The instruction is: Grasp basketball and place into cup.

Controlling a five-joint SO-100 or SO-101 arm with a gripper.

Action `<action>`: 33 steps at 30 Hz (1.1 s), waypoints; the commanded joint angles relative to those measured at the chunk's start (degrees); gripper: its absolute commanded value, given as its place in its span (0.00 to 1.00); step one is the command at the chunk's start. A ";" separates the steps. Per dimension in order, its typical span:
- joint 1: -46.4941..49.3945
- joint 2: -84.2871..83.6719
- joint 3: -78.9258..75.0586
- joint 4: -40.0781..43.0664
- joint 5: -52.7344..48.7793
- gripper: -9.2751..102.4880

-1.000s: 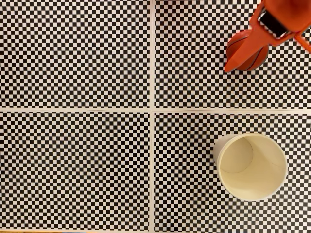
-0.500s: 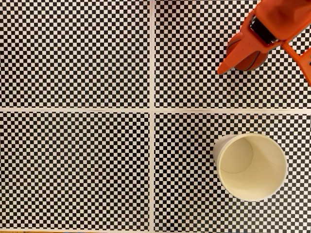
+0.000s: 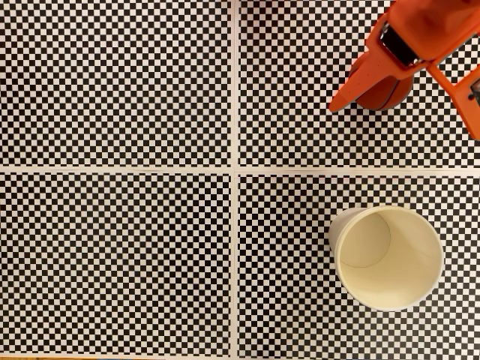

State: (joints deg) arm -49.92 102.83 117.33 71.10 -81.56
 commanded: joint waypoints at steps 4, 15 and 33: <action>0.09 2.11 0.70 -1.58 0.62 0.62; -0.35 1.85 1.76 -4.13 0.62 0.57; -1.49 0.79 3.16 -7.82 1.76 0.44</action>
State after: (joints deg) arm -50.80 102.83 120.59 64.25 -80.16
